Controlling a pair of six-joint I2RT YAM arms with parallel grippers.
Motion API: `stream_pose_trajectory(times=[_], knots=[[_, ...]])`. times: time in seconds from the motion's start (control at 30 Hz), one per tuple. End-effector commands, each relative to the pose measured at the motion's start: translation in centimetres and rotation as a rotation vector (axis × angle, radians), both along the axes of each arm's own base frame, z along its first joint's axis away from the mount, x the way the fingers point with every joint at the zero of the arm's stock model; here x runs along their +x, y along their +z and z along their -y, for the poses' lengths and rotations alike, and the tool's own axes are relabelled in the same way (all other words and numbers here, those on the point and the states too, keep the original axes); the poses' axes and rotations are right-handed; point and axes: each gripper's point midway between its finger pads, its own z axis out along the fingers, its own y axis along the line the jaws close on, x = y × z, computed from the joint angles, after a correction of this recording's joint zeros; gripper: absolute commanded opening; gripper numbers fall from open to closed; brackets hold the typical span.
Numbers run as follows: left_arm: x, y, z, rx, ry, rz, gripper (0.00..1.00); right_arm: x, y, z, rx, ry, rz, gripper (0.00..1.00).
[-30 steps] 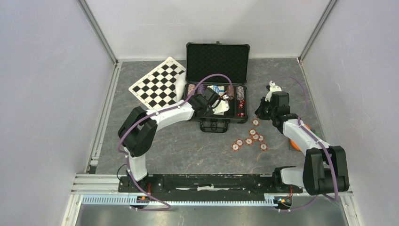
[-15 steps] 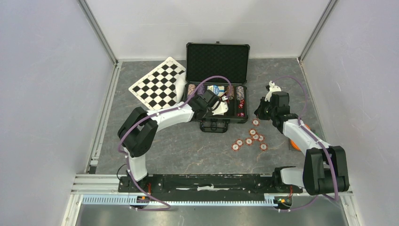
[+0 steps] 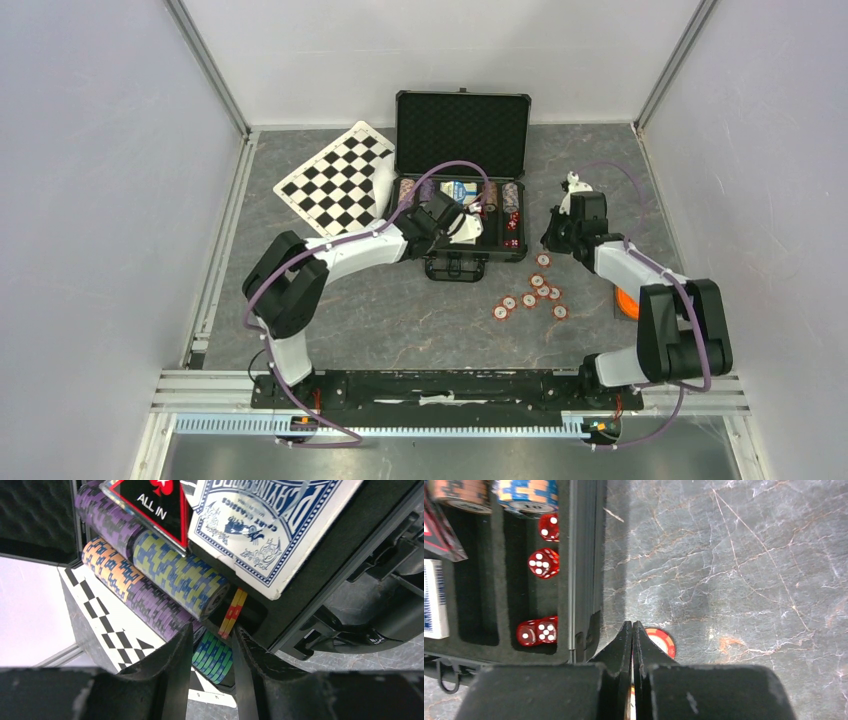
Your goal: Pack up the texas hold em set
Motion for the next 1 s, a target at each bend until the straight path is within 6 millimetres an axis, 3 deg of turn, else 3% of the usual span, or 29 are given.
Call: stream_pose_trajectory(times=[0.0, 0.17, 0.63, 0.97], knots=[[0.9, 2.8, 0.4, -0.066, 0.029, 0.105, 0.42, 1.9, 0.3, 0.5, -0.02, -0.033, 0.034, 0.01], [1.2, 2.9, 0.4, -0.072, 0.037, 0.126, 0.43, 2.0, -0.9, 1.6, -0.076, -0.067, 0.012, 0.01], [1.9, 2.4, 1.0, -0.101, 0.056, 0.18, 0.47, 2.5, -2.5, 2.1, -0.115, -0.085, -0.031, 0.01], [2.1, 1.3, 0.3, -0.071, 0.081, 0.198, 0.49, -2.9, -4.6, 0.7, -0.106, 0.01, -0.104, 0.02]])
